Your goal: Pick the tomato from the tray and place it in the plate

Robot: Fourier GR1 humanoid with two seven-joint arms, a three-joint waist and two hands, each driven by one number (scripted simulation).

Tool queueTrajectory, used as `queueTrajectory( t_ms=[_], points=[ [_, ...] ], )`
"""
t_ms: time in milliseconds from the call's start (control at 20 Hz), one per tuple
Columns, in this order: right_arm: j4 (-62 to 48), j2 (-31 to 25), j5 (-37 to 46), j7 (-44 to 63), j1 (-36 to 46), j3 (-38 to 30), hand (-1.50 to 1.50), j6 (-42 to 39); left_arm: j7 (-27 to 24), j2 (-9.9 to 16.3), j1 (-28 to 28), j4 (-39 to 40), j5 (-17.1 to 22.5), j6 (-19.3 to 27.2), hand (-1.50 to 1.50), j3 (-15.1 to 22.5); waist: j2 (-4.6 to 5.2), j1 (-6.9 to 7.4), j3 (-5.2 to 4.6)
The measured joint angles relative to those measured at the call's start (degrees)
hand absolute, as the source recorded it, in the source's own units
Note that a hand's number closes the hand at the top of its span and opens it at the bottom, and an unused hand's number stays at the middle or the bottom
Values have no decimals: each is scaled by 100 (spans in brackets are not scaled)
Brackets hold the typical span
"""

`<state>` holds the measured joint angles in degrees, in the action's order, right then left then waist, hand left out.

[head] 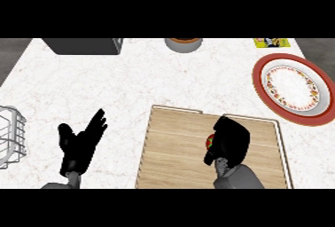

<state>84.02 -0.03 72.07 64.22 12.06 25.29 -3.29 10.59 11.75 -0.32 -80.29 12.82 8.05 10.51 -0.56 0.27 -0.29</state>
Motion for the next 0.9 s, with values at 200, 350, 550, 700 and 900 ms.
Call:
queueTrajectory(
  t_ms=[200,350,550,700,900],
  points=[
    [-110,4,176,-50,93,-41,150,-22,75,-117,46,-136,-107,85,0,66,-11,0,-4],
    [102,1,571,-63,38,130,150,-30,45,-128,109,-107,-128,64,0,27,4,-16,7],
    [-209,-14,429,-427,421,211,150,486,99,-93,52,-114,-116,-27,0,-43,43,24,20],
    [-518,-11,-75,-766,949,171,150,1066,26,-127,25,-42,-126,-85,0,-22,86,127,30],
    [-779,-6,-19,-901,1456,250,150,1964,25,-128,24,-19,-93,-132,0,-70,83,126,32]
  ],
)
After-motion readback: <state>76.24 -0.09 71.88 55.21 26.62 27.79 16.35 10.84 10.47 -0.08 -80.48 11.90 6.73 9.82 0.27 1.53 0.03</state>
